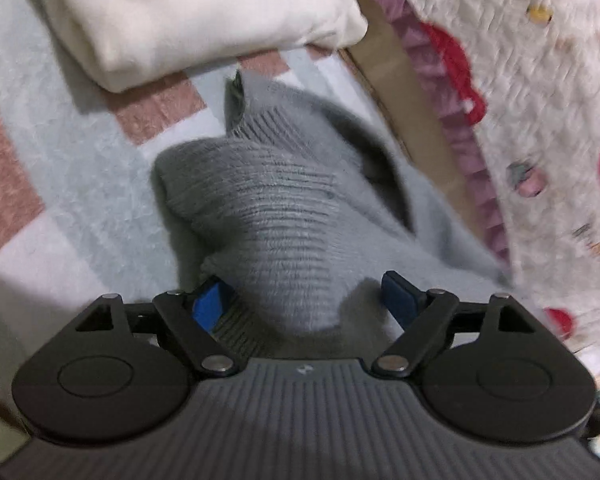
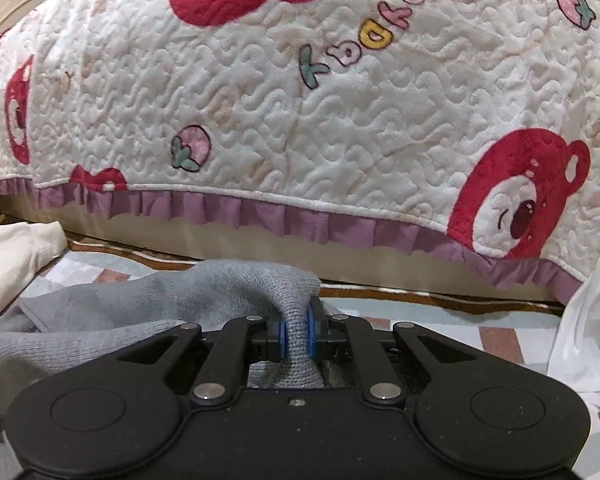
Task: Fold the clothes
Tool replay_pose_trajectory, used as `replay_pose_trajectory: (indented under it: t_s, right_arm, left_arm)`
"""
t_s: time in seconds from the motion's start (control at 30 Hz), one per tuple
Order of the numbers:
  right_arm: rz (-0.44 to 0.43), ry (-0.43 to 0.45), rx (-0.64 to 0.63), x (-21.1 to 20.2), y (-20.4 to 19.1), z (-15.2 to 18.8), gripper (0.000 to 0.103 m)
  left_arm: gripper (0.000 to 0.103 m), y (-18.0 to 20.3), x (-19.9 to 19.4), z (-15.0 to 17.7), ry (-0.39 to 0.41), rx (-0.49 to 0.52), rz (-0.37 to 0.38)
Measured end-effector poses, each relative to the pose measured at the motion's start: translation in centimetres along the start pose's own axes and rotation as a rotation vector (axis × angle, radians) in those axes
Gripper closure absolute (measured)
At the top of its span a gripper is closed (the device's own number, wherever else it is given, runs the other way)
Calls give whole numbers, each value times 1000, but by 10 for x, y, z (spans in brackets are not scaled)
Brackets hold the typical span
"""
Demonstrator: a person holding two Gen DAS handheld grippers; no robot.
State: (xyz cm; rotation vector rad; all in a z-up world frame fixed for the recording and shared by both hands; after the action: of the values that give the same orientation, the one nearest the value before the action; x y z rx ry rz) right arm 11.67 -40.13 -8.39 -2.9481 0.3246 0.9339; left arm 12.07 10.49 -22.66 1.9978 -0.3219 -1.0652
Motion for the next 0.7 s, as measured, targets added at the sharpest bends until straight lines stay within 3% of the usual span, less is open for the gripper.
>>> replay_pose_trajectory:
  t_s: [0.03,0.07,0.1,0.17,0.23,0.33,0.57,0.7]
  right_arm:
    - [-10,12,-3,-3,-1,0,92]
    - [-20,26,-7,-7,-3,-1,92]
    - [-33,47,-18,-14,-5,-2,92]
    - [-56,92,-50,-30,-12,-4,92]
    - [-77,122,-76,-49,-18,-5,92]
    - [-119,152,-85,-75,-26,-6,92]
    - [-224,241,-39,-138,-45,-18,94]
    - [-290,240,-110,-169,-69,-20,95]
  left_arm:
    - [37,2,5,-2,-2,23,-7]
    - [72,6,7,-1,2,68,-13]
    - [85,10,9,-2,7,116,-25]
    - [93,23,-3,-6,55,253,-119]
    - [94,42,-28,-12,134,395,-191]
    - [94,67,-67,-21,239,482,-230]
    - [94,95,-150,-30,410,497,-230]
    - [95,124,-199,-25,472,564,-197]
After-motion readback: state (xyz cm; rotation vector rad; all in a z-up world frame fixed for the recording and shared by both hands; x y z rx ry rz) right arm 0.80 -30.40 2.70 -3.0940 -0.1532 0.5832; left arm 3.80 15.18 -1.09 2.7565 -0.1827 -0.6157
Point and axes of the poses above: each gripper's, at about its wrist camera, not at the fingertips, and x roughly the way its jaws point, y to its right, z to its underside, the point moved 10 cm from there along x, roughly the way its jaws point, and after that the axes turned 5 degrees about z, right-handed, at the moved point
